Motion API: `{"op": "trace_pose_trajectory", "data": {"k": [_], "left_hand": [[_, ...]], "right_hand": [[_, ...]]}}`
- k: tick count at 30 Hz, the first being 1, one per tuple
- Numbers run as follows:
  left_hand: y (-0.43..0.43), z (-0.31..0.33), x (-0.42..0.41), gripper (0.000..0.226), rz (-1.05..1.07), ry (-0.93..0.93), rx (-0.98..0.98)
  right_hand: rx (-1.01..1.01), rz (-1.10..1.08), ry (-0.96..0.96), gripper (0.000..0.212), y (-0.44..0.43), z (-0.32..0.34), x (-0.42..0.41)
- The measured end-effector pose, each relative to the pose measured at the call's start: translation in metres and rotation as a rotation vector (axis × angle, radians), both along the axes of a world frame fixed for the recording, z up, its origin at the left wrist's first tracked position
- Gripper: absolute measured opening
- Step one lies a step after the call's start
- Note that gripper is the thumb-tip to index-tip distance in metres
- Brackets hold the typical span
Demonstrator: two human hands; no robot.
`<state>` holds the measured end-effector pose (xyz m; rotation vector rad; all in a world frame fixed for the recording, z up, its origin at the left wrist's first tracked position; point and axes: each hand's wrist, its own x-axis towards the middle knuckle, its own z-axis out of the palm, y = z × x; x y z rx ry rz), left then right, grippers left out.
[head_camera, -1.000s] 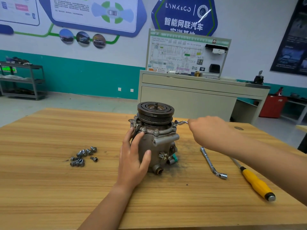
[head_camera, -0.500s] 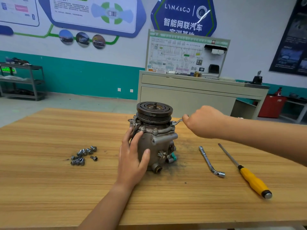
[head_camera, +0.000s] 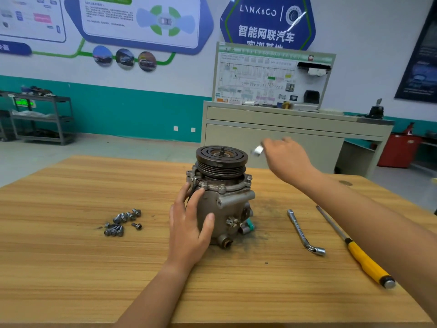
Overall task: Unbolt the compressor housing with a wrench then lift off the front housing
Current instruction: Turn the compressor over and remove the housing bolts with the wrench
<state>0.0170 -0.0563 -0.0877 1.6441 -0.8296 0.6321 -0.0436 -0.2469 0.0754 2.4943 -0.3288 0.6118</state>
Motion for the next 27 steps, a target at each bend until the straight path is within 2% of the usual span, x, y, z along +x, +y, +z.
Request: {"op": "trace_pose_trajectory", "data": {"k": [2,4,9,13,21,24,27], "left_hand": [[-0.001,-0.001,0.001,0.048,0.012,-0.022,-0.009],[-0.001,0.000,0.001,0.048,0.018,-0.025,-0.008],[0.000,-0.001,0.001,0.051,0.021,0.000,-0.001],[0.004,-0.001,0.003,0.052,0.060,0.078,-0.014],[0.004,0.000,0.002,0.050,0.059,0.072,-0.012],[0.004,0.001,0.000,0.051,0.053,0.074,-0.020],[0.004,0.003,-0.002,0.053,0.036,0.091,-0.024]], "right_hand": [[0.151,-0.117,-0.123,0.024,0.007,0.005,-0.020],[0.186,-0.210,-0.092,0.021,0.016,0.004,-0.040],[0.113,-0.176,0.159,0.020,0.051,-0.005,-0.058],[-0.022,-0.182,0.283,0.023,0.062,-0.007,-0.050],[-0.097,-0.232,0.406,0.011,0.076,-0.001,-0.044],[-0.084,-0.214,0.401,0.021,0.069,0.002,-0.043],[-0.081,-0.191,0.448,0.021,0.064,0.008,-0.041]]}}
